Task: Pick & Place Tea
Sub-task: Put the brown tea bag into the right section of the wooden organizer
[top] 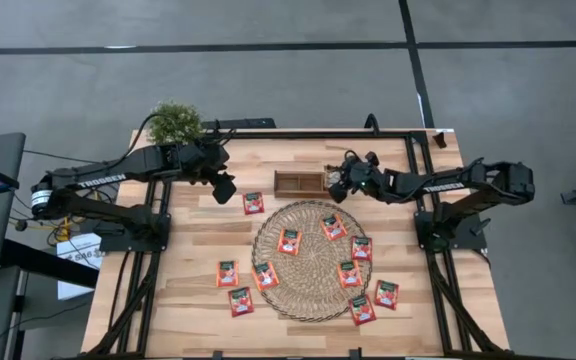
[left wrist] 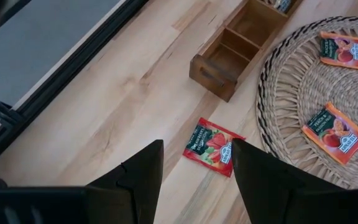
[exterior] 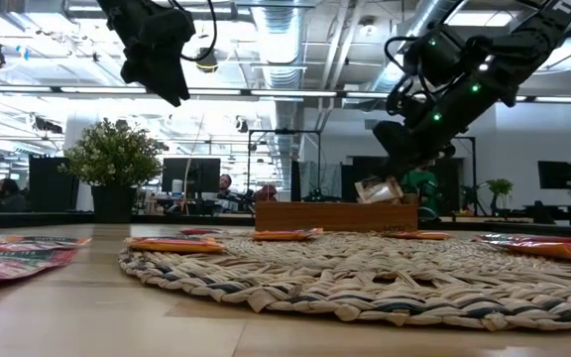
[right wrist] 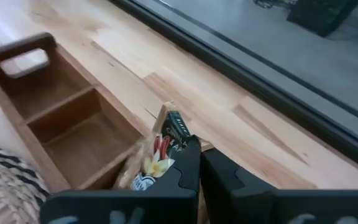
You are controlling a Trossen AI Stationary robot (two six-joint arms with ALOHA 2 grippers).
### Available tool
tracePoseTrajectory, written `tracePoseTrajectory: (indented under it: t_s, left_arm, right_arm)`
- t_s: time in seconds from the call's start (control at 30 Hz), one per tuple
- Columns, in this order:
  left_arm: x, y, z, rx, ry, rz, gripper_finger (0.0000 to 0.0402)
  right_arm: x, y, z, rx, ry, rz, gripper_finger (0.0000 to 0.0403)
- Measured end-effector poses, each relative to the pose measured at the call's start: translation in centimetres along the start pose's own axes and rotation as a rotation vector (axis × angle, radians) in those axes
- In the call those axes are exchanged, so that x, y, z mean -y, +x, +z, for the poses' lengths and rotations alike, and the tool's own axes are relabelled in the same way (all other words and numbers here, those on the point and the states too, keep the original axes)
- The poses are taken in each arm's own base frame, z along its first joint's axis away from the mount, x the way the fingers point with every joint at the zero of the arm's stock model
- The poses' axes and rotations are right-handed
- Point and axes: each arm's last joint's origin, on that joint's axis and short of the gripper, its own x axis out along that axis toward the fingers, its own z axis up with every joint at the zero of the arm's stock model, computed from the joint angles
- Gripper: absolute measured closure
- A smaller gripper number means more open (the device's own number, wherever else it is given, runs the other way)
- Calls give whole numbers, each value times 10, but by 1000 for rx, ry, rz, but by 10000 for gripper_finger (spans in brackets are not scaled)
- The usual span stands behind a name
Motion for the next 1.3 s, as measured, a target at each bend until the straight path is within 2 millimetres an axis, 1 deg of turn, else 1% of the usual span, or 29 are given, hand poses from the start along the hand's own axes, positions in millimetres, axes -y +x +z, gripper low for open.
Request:
tracePoseTrajectory:
  t_s: [0.33, 0.57, 1.03, 1.17, 1.3]
  left_arm:
    - [0, 0, 0, 2, 3, 0, 220]
    - [0, 0, 1, 6, 3, -2, 220]
    - [0, 0, 1, 6, 20, -2, 220]
    - [0, 0, 1, 6, 21, -2, 220]
    - [0, 0, 1, 6, 21, -2, 220]
  right_arm:
    - [0, 0, -1, -13, 2, -2, 403]
    - [0, 0, 1, 6, 63, 3, 403]
    - [-2, 2, -2, -12, 85, 21, 403]
    - [-4, 8, -7, -36, 72, 17, 385]
    - [-6, 12, -9, -35, 73, 16, 343]
